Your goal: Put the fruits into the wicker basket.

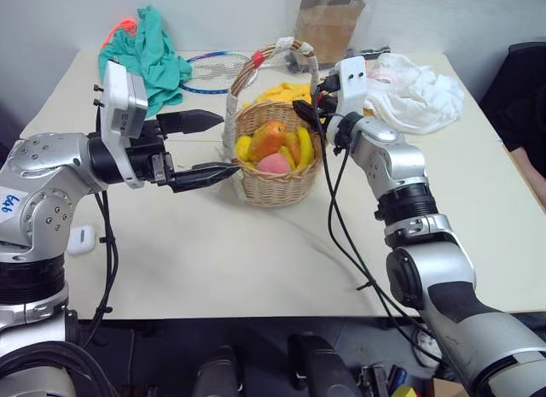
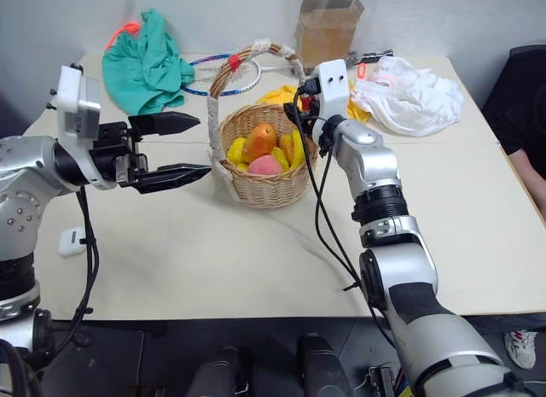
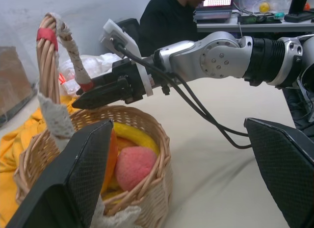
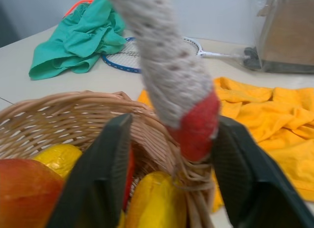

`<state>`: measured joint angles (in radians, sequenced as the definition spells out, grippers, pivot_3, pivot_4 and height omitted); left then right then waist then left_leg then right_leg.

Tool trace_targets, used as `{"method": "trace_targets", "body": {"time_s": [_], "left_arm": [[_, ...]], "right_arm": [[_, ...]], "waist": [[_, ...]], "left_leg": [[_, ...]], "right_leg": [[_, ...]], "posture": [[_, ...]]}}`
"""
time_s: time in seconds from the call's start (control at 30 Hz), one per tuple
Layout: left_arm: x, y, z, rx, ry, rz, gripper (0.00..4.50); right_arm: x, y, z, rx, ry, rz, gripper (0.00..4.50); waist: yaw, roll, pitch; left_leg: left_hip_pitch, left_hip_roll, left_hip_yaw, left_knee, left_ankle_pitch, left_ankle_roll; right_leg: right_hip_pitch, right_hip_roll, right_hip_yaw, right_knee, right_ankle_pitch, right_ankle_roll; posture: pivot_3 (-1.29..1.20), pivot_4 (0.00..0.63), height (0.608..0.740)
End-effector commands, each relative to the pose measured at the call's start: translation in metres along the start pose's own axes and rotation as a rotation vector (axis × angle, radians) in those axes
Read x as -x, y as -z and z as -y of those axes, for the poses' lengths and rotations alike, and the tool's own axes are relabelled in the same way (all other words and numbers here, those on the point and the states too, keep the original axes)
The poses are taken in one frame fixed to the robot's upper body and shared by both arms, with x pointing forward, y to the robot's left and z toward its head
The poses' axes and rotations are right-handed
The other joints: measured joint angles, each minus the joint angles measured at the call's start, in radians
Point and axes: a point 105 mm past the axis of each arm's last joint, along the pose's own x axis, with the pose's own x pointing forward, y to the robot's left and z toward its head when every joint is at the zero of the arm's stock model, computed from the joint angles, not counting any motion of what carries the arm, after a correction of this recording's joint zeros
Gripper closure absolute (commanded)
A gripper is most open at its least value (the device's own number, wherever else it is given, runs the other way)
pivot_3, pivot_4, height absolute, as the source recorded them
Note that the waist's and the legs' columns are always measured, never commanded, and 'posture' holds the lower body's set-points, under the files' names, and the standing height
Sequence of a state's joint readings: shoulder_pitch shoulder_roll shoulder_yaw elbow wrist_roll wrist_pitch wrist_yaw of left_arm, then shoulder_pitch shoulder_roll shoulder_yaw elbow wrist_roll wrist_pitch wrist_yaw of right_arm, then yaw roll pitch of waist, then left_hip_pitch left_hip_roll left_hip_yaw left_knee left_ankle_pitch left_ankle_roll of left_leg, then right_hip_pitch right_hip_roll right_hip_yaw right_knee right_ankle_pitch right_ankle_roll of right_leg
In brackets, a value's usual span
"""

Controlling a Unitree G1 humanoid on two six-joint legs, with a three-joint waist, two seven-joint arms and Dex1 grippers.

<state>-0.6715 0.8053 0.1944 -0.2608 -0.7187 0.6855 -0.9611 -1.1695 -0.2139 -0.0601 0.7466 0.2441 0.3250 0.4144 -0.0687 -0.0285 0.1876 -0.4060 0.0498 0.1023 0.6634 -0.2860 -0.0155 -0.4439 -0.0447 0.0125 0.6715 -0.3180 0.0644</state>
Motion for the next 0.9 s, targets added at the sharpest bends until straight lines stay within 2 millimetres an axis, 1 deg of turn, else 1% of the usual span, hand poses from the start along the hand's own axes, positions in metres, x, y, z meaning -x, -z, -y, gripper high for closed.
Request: {"method": "trace_targets", "body": {"time_s": [0.03,0.1,0.13,0.23,0.3,0.33,0.43,0.5,0.53,0.57,0.6,0.63,0.67,0.7,0.77,0.87,0.9], "left_arm": [[0.004,-0.011,0.004,-0.038,-0.002,0.027,0.0],[0.004,-0.011,0.004,-0.037,-0.005,0.027,0.0],[0.003,-0.011,0.005,-0.035,-0.002,0.028,0.0],[-0.001,-0.013,0.008,-0.023,0.025,0.047,0.0],[-0.004,-0.014,0.01,-0.015,0.044,0.061,0.0],[-0.006,-0.015,0.012,-0.008,0.054,0.072,0.0],[-0.011,-0.016,0.014,0.01,0.081,0.093,0.0],[-0.013,-0.014,0.015,0.018,0.095,0.097,0.0],[-0.015,-0.013,0.015,0.024,0.105,0.101,0.0],[-0.018,-0.012,0.014,0.031,0.119,0.106,0.0],[-0.02,-0.011,0.014,0.035,0.129,0.109,0.0],[-0.021,-0.01,0.013,0.037,0.136,0.111,0.0],[-0.023,-0.01,0.013,0.038,0.147,0.115,0.0],[-0.024,-0.01,0.012,0.039,0.154,0.117,0.0],[-0.028,-0.008,0.011,0.039,0.173,0.119,0.0],[-0.033,-0.006,0.01,0.039,0.195,0.126,0.0],[-0.034,-0.006,0.009,0.04,0.199,0.129,0.0]], "right_arm": [[-0.001,-0.016,0.0,0.018,-0.012,0.058,3.41],[0.0,-0.017,0.0,0.029,-0.012,0.067,4.05],[0.0,-0.018,0.001,0.039,-0.013,0.074,4.21],[0.008,-0.022,0.002,0.082,-0.038,0.109,4.21],[0.019,-0.027,0.005,0.102,-0.054,0.142,4.21],[0.029,-0.032,0.008,0.113,-0.057,0.166,4.21],[0.063,-0.046,0.025,0.138,-0.036,0.203,4.21],[0.091,-0.052,0.04,0.128,0.003,0.193,4.21],[0.11,-0.056,0.051,0.121,0.031,0.175,4.21],[0.14,-0.061,0.068,0.126,0.091,0.145,4.21],[0.159,-0.064,0.077,0.132,0.129,0.121,4.21],[0.173,-0.067,0.083,0.132,0.163,0.104,4.21],[0.194,-0.068,0.094,0.123,0.216,0.077,4.21],[0.206,-0.068,0.1,0.113,0.247,0.061,4.21],[0.237,-0.064,0.117,0.106,0.346,0.007,4.21],[0.264,-0.055,0.133,0.072,0.451,-0.025,4.21],[0.269,-0.052,0.136,0.058,0.475,-0.025,4.21]], "waist": [[-0.008,0.0,0.0],[-0.014,0.0,0.0],[-0.016,0.0,0.0],[-0.015,0.0,0.0],[-0.013,0.0,0.0],[-0.012,0.0,0.0],[0.01,0.0,0.0],[0.018,0.0,0.0],[0.026,0.0,0.0],[0.032,0.001,0.0],[0.044,0.001,0.001],[0.049,0.001,0.001],[0.05,0.001,0.001],[0.051,0.001,0.001],[0.046,0.001,0.001],[0.035,0.001,0.001],[0.033,0.001,0.0]], "left_leg": [[0.0,0.0,0.0,0.0,0.0,0.0],[0.0,0.0,0.0,0.0,0.0,0.0],[0.0,0.0,0.0,0.0,0.0,-0.001],[0.0,0.0,-0.001,0.0,0.0,-0.001],[0.0,0.0,-0.001,0.0,0.0,-0.001],[0.0,0.0,-0.001,0.0,0.0,-0.001],[-0.001,-0.001,-0.001,0.0,0.0,0.0],[-0.001,-0.001,-0.001,0.001,0.0,0.0],[-0.001,-0.001,-0.002,0.001,0.0,0.0],[-0.001,-0.001,-0.002,0.001,0.0,0.0],[-0.001,-0.001,-0.002,0.001,0.0,0.0],[-0.002,-0.001,-0.003,0.001,0.0,0.0],[-0.001,-0.001,-0.003,0.001,0.0,0.0],[-0.001,-0.001,-0.003,0.001,0.0,0.0],[0.0,-0.001,-0.002,0.001,0.0,0.0],[0.004,-0.001,-0.001,0.0,0.0,0.0],[0.004,-0.001,0.0,0.0,0.0,0.0]], "right_leg": [[0.0,0.0,0.0,0.0,0.0,0.0],[0.0,0.0,0.0,0.001,0.0,0.0],[0.0,0.0,0.0,0.001,0.0,0.0],[0.0,0.0,-0.001,0.001,0.0,0.0],[0.0,0.0,-0.001,0.001,0.0,0.0],[0.0,0.0,-0.001,0.0,0.0,0.0],[0.0,-0.001,-0.001,0.0,0.0,0.0],[0.0,-0.001,-0.001,0.0,0.0,0.0],[0.0,-0.001,-0.001,0.0,0.0,0.0],[0.0,-0.001,-0.001,0.0,0.0,0.0],[0.0,-0.001,-0.001,0.0,0.0,0.0],[0.001,-0.001,-0.003,-0.001,0.0,0.0],[0.001,-0.001,-0.003,-0.004,0.0,0.0],[0.001,-0.001,-0.002,-0.007,0.0,0.0],[0.003,0.0,-0.002,-0.008,0.0,0.0],[0.005,0.002,0.0,-0.008,0.0,0.0],[0.005,0.003,0.001,-0.008,0.0,0.0]], "posture": [[0.0,0.15,0.74],[0.0,0.15,0.74],[0.0,0.15,0.74],[0.0,0.15,0.74],[0.0,0.15,0.74],[0.0,0.15,0.74],[0.0,0.15,0.74],[0.0,0.15,0.74],[0.0,0.15,0.74],[0.0,0.15,0.74],[0.0,0.15,0.74],[0.0,0.15,0.74],[0.0,0.15,0.74],[0.0,0.15,0.74],[0.0,0.15,0.74],[0.0,0.15,0.74],[0.0,0.15,0.74]]}}
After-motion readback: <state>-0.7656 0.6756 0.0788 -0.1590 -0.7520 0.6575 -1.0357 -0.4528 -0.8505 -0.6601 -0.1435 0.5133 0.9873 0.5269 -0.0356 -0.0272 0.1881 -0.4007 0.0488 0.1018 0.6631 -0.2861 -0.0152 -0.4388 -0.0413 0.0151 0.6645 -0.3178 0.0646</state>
